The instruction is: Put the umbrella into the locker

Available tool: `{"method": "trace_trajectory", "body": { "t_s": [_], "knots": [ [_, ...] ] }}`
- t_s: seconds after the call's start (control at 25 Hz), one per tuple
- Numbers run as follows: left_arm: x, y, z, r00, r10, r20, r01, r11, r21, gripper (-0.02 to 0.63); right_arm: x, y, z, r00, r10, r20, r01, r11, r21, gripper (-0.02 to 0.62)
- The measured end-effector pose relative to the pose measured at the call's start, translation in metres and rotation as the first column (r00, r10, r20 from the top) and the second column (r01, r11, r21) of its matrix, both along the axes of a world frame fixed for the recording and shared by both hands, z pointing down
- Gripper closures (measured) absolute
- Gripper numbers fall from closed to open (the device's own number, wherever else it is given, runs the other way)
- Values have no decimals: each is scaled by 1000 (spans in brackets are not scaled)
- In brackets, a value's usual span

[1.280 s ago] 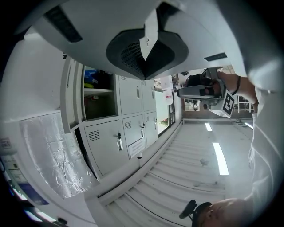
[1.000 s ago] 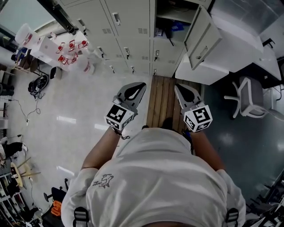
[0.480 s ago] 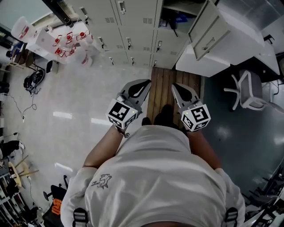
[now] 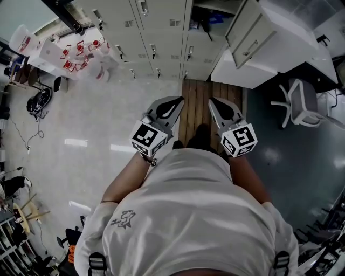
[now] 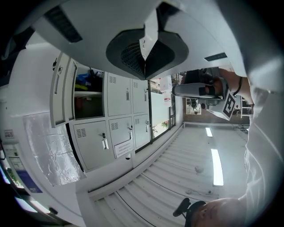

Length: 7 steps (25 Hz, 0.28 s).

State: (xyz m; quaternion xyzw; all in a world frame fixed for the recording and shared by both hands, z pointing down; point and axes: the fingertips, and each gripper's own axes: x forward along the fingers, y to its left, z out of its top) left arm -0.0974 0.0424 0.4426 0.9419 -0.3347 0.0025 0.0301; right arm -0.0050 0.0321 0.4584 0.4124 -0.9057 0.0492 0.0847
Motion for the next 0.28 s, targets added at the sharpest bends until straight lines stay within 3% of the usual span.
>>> {"method": "trace_trajectory", "body": {
  "t_s": [0.28],
  "knots": [
    [5,4,-4,1000,19,0,-19,1000,18,595,13,5,-1,1000,26,6,-26,1000,-12,554]
  ]
}}
